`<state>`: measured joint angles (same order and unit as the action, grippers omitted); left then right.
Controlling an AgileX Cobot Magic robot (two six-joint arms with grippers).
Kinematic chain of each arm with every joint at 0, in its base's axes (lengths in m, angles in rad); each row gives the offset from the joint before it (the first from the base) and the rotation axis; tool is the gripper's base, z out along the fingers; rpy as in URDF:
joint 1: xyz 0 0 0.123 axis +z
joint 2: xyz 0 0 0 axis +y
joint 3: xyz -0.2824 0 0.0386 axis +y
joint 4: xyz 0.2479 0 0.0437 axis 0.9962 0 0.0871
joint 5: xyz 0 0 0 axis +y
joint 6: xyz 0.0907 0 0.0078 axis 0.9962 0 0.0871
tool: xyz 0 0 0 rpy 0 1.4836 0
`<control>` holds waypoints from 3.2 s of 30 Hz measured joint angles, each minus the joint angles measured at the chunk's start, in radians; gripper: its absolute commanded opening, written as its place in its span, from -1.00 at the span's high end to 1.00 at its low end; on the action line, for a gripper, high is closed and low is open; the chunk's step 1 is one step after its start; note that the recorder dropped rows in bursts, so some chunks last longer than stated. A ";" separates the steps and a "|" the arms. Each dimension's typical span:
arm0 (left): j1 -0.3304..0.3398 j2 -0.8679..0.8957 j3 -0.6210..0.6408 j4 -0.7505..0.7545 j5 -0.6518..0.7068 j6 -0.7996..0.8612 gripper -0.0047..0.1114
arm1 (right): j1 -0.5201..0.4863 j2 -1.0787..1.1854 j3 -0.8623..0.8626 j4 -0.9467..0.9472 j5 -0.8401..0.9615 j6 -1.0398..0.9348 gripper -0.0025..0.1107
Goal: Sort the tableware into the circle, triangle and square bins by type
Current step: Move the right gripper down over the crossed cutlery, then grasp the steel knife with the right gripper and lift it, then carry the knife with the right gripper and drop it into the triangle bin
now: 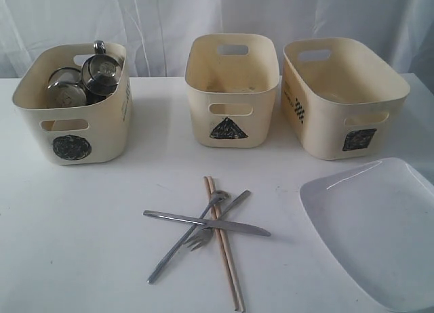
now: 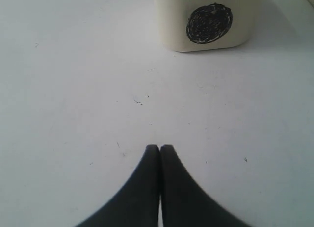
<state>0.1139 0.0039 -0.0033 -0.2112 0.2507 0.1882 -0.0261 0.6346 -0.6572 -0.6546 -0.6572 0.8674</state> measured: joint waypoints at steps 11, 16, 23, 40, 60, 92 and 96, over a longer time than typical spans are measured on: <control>0.000 0.000 0.000 0.000 0.000 0.000 0.92 | 0.002 0.707 -0.355 -0.958 -0.019 0.616 0.96; 0.000 0.000 0.000 0.000 0.000 0.000 0.92 | 0.063 0.747 -0.366 -1.075 -0.242 0.823 0.96; 0.000 0.000 0.000 0.000 0.000 0.000 0.92 | 0.292 0.747 -0.370 -1.104 0.245 0.783 0.96; 0.000 0.000 0.000 0.000 0.000 0.000 0.92 | 0.464 0.850 -0.600 0.729 1.472 -1.250 0.96; 0.000 0.000 0.000 0.000 0.000 0.000 0.92 | 0.545 1.300 -0.728 0.691 1.694 -1.510 0.06; 0.000 0.000 0.000 0.000 0.000 0.000 0.92 | 0.545 1.242 -0.859 0.746 1.730 -1.443 0.96; 0.000 0.000 0.000 0.000 0.000 0.000 0.92 | 0.545 1.188 -0.946 0.726 1.699 -1.434 0.96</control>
<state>0.1139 0.0039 -0.0033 -0.2112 0.2507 0.1882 0.5192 1.8228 -1.6033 0.0717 1.0422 -0.5667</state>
